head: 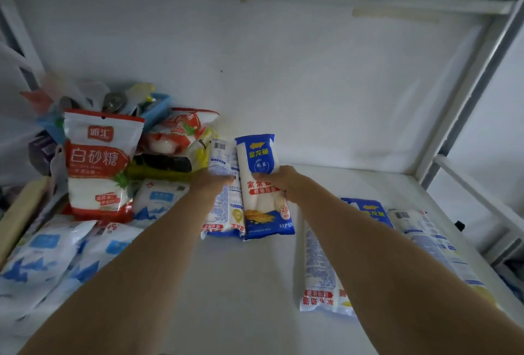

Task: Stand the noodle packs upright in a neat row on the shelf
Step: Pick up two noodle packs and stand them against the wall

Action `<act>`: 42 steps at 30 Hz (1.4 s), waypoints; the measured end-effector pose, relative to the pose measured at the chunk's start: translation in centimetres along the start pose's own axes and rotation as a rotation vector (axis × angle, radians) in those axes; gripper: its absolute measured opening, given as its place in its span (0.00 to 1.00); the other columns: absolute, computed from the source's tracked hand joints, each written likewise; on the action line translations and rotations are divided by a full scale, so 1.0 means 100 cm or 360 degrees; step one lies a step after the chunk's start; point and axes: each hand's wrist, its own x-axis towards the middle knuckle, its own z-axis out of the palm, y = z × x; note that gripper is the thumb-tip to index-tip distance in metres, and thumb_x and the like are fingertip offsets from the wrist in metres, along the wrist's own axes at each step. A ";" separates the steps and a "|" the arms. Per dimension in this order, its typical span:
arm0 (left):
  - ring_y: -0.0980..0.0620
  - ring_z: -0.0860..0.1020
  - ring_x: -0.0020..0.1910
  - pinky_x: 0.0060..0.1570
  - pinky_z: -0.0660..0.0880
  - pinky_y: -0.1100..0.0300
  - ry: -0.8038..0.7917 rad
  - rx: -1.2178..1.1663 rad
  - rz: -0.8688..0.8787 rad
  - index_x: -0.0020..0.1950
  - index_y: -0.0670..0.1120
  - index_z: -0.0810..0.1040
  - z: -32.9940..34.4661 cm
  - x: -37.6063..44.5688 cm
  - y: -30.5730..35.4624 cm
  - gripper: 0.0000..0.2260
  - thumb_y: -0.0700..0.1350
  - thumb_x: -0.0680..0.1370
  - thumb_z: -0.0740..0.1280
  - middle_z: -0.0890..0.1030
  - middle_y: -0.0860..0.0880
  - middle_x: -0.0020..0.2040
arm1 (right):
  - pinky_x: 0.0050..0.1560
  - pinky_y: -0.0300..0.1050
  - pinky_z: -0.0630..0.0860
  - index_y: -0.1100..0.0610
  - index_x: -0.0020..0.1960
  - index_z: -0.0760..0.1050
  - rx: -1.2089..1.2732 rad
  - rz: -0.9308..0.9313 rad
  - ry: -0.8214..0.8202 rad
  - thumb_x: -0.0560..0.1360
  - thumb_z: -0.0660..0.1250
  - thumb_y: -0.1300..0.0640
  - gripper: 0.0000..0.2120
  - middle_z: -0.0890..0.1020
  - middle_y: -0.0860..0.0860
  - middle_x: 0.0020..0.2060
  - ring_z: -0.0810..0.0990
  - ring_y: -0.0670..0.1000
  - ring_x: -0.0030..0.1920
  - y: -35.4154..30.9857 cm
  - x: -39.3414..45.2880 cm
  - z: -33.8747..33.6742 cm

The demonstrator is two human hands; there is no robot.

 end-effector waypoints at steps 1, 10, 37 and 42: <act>0.42 0.82 0.48 0.48 0.79 0.51 0.0016 -0.0041 0.0055 0.54 0.41 0.76 0.001 0.006 0.002 0.16 0.42 0.70 0.76 0.82 0.42 0.50 | 0.53 0.53 0.81 0.57 0.50 0.75 0.0042 -0.0046 0.0018 0.66 0.77 0.52 0.18 0.85 0.53 0.45 0.84 0.54 0.45 -0.003 0.003 -0.001; 0.43 0.81 0.52 0.48 0.77 0.50 -0.0033 -0.0350 0.0488 0.61 0.41 0.76 0.026 0.076 0.038 0.17 0.42 0.74 0.72 0.82 0.43 0.56 | 0.34 0.42 0.77 0.57 0.50 0.75 0.0398 -0.0513 0.0192 0.71 0.73 0.55 0.12 0.83 0.50 0.39 0.82 0.49 0.36 -0.029 0.062 -0.024; 0.42 0.79 0.46 0.53 0.77 0.46 0.0059 -0.0331 0.0467 0.50 0.46 0.77 0.051 0.171 0.072 0.09 0.37 0.73 0.60 0.81 0.46 0.43 | 0.44 0.48 0.81 0.55 0.53 0.75 0.0414 -0.0593 0.0136 0.71 0.73 0.51 0.14 0.84 0.51 0.45 0.84 0.52 0.43 -0.041 0.145 -0.045; 0.43 0.78 0.43 0.44 0.75 0.51 0.0197 -0.0239 0.0474 0.52 0.42 0.79 0.056 0.179 0.071 0.12 0.39 0.74 0.58 0.82 0.41 0.48 | 0.45 0.48 0.81 0.56 0.55 0.75 0.0417 -0.0575 0.0169 0.71 0.73 0.51 0.16 0.85 0.53 0.48 0.84 0.52 0.44 -0.040 0.142 -0.043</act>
